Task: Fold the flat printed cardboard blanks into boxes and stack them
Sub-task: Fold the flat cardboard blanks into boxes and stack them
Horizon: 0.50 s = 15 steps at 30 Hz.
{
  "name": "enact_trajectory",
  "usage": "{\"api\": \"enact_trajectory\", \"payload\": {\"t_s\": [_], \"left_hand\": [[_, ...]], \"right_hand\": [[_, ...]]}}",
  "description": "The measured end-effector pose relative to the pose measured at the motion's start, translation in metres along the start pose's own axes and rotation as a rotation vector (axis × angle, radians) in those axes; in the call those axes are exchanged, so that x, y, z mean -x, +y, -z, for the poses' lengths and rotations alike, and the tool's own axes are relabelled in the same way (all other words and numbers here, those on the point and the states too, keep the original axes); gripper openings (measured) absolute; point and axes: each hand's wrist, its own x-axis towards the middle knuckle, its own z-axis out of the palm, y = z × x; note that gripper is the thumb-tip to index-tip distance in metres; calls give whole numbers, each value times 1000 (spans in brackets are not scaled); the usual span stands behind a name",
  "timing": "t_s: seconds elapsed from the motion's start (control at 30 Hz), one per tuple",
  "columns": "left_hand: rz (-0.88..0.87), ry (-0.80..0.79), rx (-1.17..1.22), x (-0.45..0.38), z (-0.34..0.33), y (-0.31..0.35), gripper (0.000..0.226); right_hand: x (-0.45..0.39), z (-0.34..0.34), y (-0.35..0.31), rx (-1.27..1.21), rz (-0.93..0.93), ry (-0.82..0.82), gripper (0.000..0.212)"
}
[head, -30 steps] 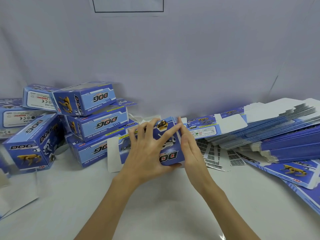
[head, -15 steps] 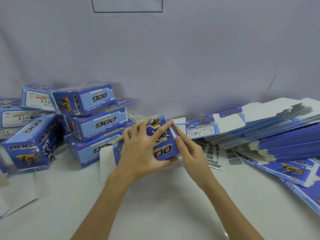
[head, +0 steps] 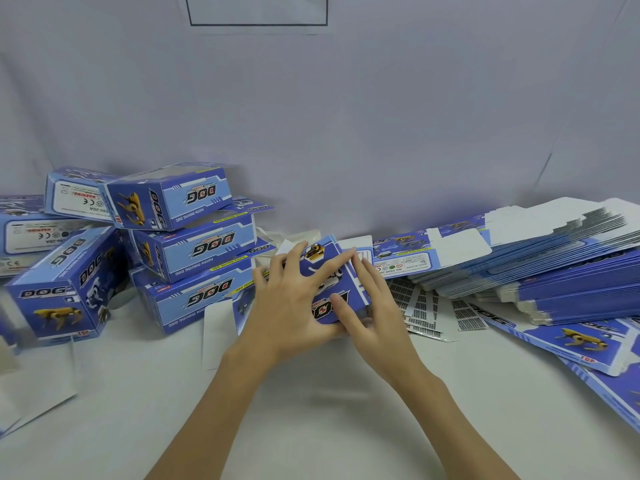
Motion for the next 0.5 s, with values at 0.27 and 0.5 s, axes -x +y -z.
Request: {"api": "enact_trajectory", "payload": {"t_s": [0.27,0.5], "left_hand": [[9,8,-11,0,2,3,98],[-96,185,-68,-1,4,4,98]], "right_hand": [[0,-7,-5,63,51,-14,56],[-2,-5,-9,-226,49,-8,63]]}}
